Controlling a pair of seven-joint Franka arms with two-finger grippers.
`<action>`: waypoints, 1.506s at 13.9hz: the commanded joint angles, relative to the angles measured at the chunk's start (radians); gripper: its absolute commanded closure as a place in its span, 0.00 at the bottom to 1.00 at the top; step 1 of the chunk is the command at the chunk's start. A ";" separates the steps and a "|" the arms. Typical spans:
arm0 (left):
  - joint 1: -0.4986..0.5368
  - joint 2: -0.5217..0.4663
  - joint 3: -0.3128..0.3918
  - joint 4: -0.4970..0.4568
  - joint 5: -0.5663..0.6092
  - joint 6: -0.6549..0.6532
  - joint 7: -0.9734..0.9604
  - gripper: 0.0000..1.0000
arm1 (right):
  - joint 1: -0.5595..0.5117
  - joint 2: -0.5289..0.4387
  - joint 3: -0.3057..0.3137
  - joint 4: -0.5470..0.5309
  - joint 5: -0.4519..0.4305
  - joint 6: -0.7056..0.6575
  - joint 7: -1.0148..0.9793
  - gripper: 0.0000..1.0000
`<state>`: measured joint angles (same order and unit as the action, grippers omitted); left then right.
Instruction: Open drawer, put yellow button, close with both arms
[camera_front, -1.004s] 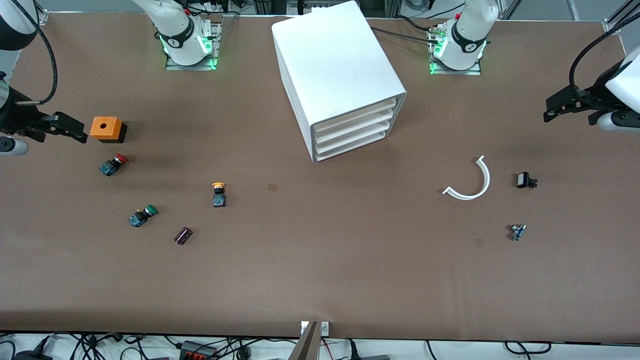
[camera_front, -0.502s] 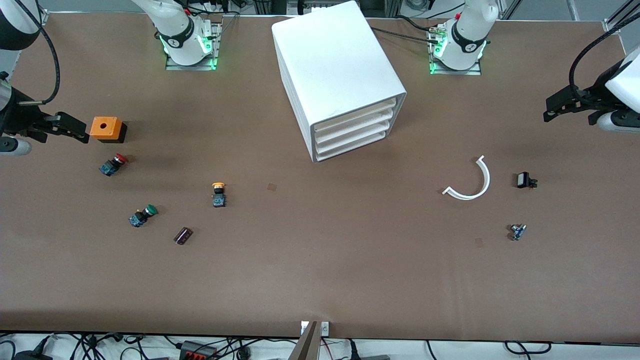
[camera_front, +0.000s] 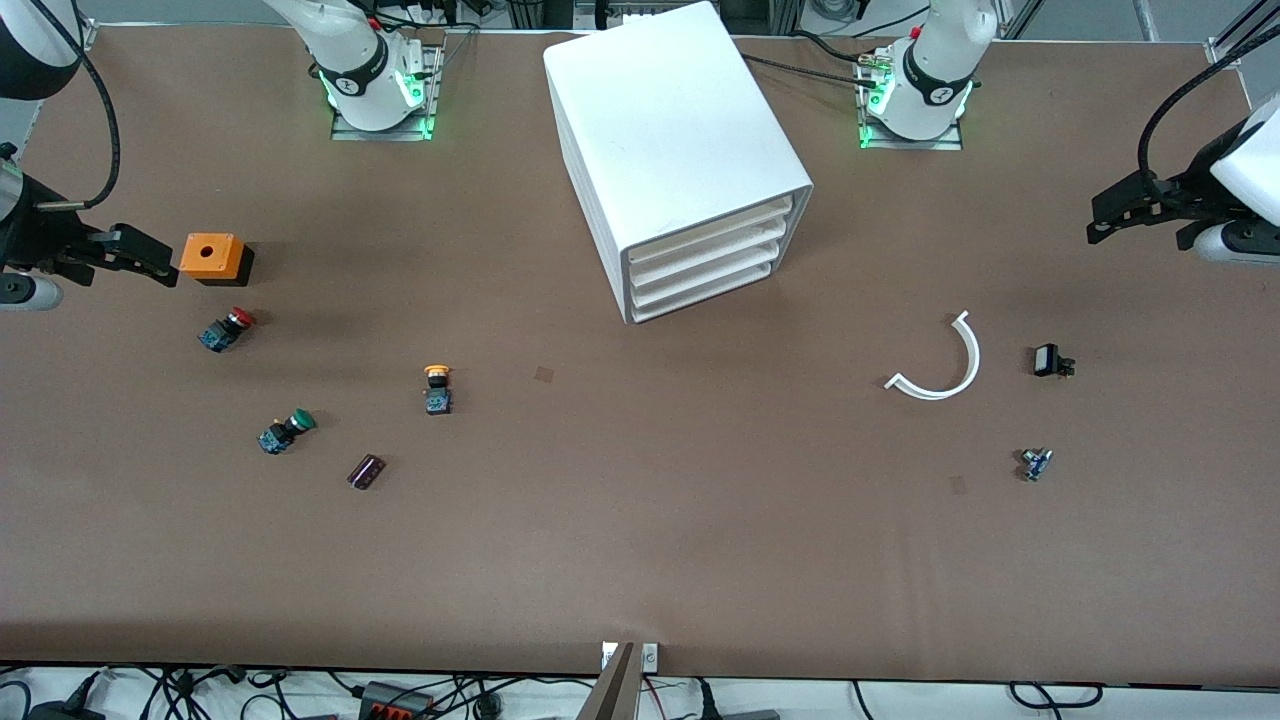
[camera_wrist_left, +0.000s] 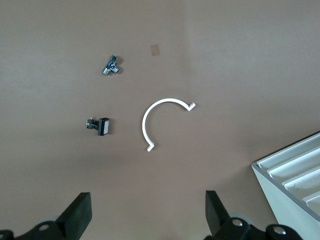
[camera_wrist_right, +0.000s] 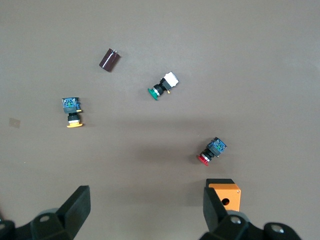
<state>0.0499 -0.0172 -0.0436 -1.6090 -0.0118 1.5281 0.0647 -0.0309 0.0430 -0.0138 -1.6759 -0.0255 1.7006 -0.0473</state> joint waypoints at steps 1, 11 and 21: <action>0.007 -0.007 -0.006 -0.003 -0.004 -0.006 0.017 0.00 | -0.001 -0.020 0.005 -0.016 0.007 0.014 -0.006 0.00; 0.007 -0.007 -0.006 -0.003 -0.004 -0.008 0.017 0.00 | -0.003 -0.003 0.005 -0.013 0.010 0.014 0.007 0.00; 0.004 -0.007 -0.006 -0.002 -0.005 -0.008 0.018 0.00 | -0.003 -0.005 0.003 -0.013 0.015 0.014 0.004 0.00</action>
<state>0.0497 -0.0172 -0.0438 -1.6090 -0.0118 1.5281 0.0647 -0.0335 0.0548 -0.0186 -1.6763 -0.0242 1.7146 -0.0459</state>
